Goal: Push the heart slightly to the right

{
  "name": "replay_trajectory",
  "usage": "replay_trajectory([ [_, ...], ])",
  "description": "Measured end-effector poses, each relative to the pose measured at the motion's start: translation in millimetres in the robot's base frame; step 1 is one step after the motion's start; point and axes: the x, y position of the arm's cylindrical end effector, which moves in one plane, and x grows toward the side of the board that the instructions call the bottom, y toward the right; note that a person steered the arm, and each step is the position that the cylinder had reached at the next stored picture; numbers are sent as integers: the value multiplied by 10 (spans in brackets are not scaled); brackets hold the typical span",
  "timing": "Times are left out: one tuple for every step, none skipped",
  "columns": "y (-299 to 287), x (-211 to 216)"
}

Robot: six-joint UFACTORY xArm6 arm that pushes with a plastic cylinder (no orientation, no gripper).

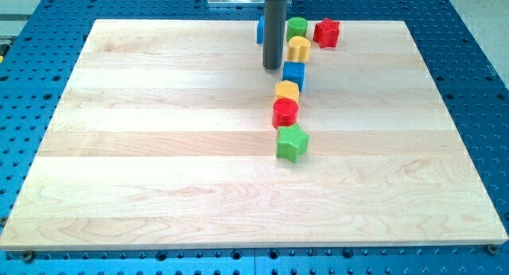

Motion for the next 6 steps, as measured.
replay_trajectory([
  [-12, -27],
  [-11, -259],
  [23, -409],
  [189, -432],
  [195, -405],
  [195, -240],
])
